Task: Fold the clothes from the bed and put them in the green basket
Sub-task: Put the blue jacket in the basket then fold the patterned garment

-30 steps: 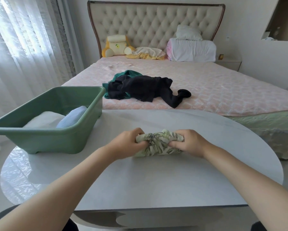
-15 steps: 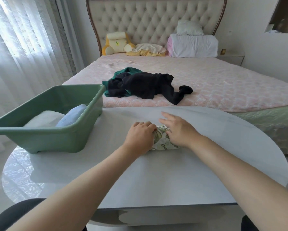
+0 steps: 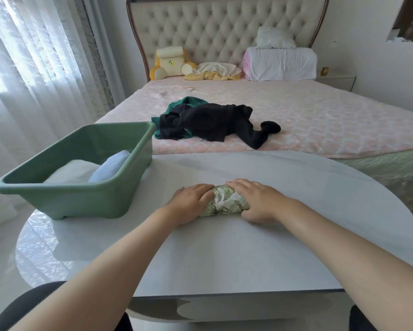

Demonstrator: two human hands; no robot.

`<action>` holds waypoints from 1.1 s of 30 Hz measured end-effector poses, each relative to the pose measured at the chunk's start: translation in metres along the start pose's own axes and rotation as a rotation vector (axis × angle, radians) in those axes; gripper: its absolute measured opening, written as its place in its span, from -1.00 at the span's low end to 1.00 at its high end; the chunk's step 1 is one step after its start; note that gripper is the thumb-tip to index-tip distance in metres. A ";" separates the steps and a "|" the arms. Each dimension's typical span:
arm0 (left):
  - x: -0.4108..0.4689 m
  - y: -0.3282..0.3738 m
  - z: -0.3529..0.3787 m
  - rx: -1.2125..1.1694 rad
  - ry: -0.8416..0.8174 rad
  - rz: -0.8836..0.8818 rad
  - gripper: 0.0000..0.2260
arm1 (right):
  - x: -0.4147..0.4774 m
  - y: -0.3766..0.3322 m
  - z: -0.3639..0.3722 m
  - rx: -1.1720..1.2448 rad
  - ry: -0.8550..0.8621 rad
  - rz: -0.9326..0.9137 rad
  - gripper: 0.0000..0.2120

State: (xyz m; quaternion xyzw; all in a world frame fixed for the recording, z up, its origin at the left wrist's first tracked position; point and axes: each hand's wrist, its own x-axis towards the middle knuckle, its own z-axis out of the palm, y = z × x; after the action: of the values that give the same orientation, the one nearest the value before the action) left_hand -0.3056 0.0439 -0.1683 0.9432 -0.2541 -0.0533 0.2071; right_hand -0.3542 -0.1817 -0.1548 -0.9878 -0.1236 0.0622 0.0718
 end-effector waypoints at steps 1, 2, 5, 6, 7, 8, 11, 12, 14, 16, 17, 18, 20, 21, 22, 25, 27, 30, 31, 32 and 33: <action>-0.001 0.001 -0.004 0.061 -0.010 0.010 -0.62 | -0.001 0.002 -0.001 -0.003 -0.007 -0.014 -0.14; -0.002 0.004 -0.010 0.103 -0.029 0.009 -0.63 | -0.002 0.003 -0.004 -0.015 -0.009 -0.034 -0.15; -0.001 0.020 -0.027 0.161 -0.100 -0.010 -0.63 | -0.001 0.011 -0.007 -0.104 0.047 -0.130 -0.13; -0.001 0.026 -0.029 0.188 -0.110 0.008 -0.61 | -0.001 0.012 -0.006 -0.145 0.084 -0.155 -0.11; -0.002 0.030 -0.028 0.191 -0.098 0.038 -0.61 | 0.000 0.013 -0.004 -0.184 0.131 -0.171 -0.12; -0.002 0.033 -0.025 0.156 -0.071 0.068 -0.63 | 0.001 0.014 0.000 -0.217 0.194 -0.178 -0.14; -0.004 0.033 -0.014 0.012 0.006 0.120 -0.68 | 0.001 0.010 0.008 -0.267 0.357 -0.041 -0.18; -0.005 0.032 -0.010 -0.021 0.021 0.117 -0.68 | 0.002 0.007 0.009 -0.292 0.364 0.049 -0.18; -0.005 0.031 -0.003 -0.087 0.042 0.080 -0.68 | 0.001 0.002 0.007 -0.259 0.349 0.172 -0.20; -0.008 0.032 0.002 -0.136 0.028 0.052 -0.65 | -0.001 0.001 0.007 -0.204 0.365 0.116 -0.19; -0.009 0.032 0.002 -0.127 0.020 0.064 -0.64 | -0.002 0.002 0.009 -0.232 0.376 0.004 -0.18; -0.010 0.032 0.001 -0.086 0.020 0.088 -0.64 | -0.003 0.003 0.010 -0.282 0.357 -0.118 -0.16; -0.012 0.035 -0.004 0.039 0.033 0.129 -0.63 | -0.005 0.003 0.010 -0.305 0.283 -0.224 -0.16; -0.012 0.038 -0.007 0.102 0.031 0.129 -0.60 | -0.005 0.002 0.008 -0.291 0.235 -0.206 -0.17; -0.012 0.043 -0.008 0.168 0.017 0.119 -0.54 | -0.003 0.000 0.007 -0.277 0.206 -0.187 -0.19; -0.013 0.057 -0.002 0.370 -0.031 0.095 -0.32 | 0.002 -0.006 0.006 -0.260 0.266 -0.157 -0.36; -0.013 0.058 0.000 0.448 0.005 0.087 -0.42 | 0.006 -0.012 0.008 -0.261 0.334 -0.137 -0.47; -0.012 0.046 -0.008 0.447 0.076 0.085 -0.68 | 0.012 -0.016 0.015 -0.269 0.389 -0.122 -0.52; -0.012 0.041 -0.010 0.427 0.073 0.082 -0.70 | 0.014 -0.017 0.017 -0.263 0.381 -0.124 -0.51; -0.012 0.035 -0.012 0.410 0.066 0.082 -0.69 | 0.017 -0.017 0.018 -0.245 0.356 -0.126 -0.50; -0.013 0.030 -0.012 0.395 0.060 0.084 -0.67 | 0.019 -0.019 0.017 -0.213 0.321 -0.125 -0.49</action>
State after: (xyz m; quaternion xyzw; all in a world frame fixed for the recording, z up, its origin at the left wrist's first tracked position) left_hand -0.3277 0.0313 -0.1449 0.9553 -0.2925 0.0343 0.0275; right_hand -0.3431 -0.1570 -0.1706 -0.9774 -0.1776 -0.1142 -0.0105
